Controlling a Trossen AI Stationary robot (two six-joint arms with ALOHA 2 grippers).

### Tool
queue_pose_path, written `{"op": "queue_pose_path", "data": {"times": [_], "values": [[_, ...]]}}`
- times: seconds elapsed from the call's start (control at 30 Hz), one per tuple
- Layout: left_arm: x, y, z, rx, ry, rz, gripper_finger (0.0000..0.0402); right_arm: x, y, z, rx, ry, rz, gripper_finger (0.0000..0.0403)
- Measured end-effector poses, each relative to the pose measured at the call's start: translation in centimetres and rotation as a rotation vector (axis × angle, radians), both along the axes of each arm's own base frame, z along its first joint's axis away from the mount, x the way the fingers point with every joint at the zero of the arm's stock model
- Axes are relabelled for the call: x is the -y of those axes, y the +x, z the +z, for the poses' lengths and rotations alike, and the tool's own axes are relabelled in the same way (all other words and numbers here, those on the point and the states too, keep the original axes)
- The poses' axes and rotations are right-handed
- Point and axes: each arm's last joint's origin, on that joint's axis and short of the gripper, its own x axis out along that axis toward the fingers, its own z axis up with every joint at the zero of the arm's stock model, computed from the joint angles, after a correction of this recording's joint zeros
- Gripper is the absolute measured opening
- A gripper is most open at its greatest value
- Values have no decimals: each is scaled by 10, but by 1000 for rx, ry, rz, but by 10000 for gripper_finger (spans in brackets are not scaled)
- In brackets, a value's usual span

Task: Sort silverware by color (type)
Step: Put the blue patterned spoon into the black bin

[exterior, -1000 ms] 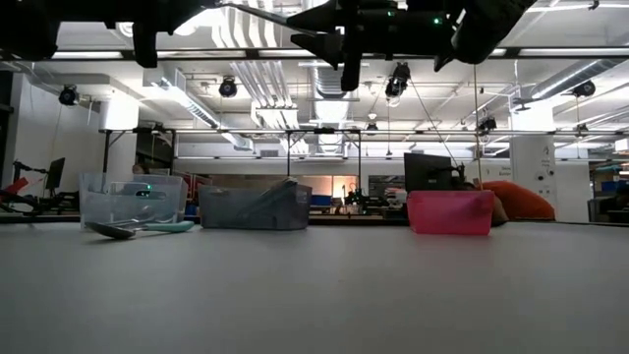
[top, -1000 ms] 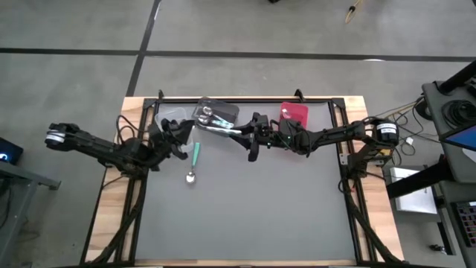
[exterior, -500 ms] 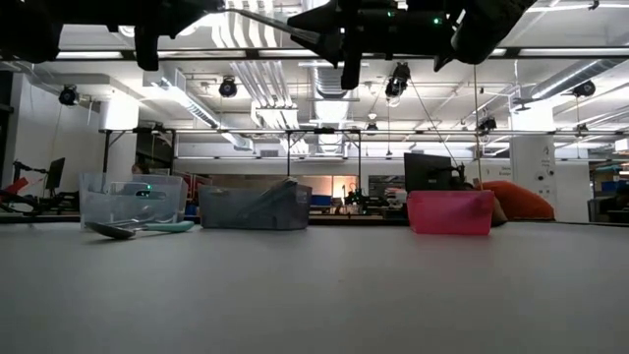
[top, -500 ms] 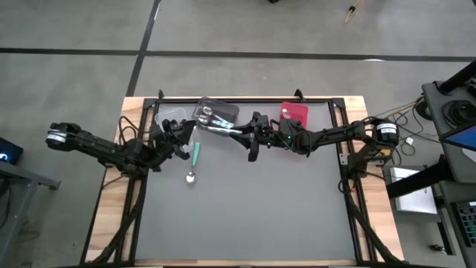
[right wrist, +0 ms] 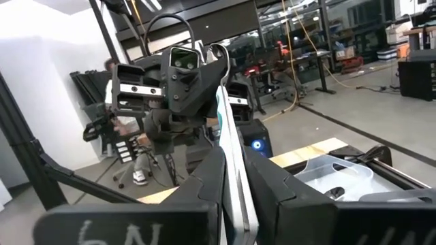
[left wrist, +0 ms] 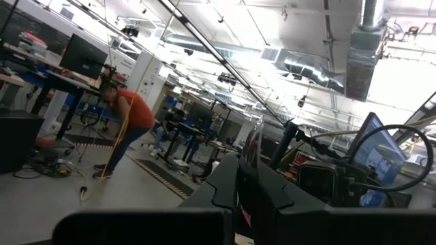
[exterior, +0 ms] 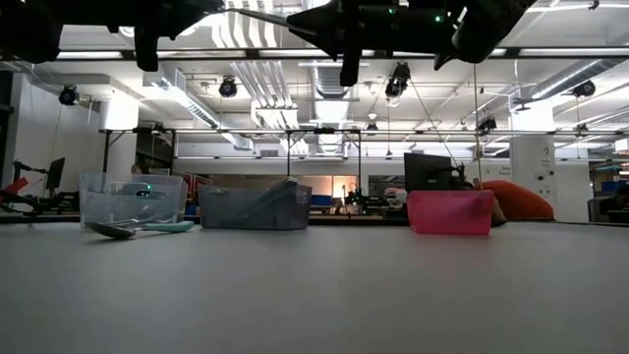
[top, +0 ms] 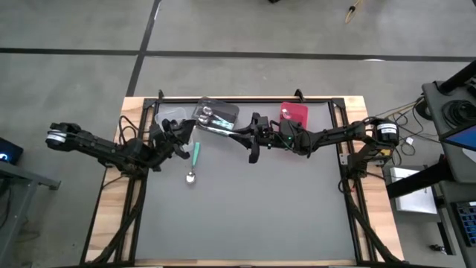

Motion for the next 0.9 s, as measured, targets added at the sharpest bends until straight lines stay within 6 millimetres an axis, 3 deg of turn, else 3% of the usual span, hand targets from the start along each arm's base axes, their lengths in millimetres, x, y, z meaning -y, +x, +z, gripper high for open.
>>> {"op": "queue_pose_path", "data": {"times": [0.27,0.57,0.9], "values": [[0,0,-1,-22,3,29,36,1,0,0,-5,0,-10,28],[0,0,-2,-54,23,36,115,3,-1,0,-5,7,-23,28],[0,-1,-10,-242,96,50,200,11,-7,5,-30,23,-42,28]]}}
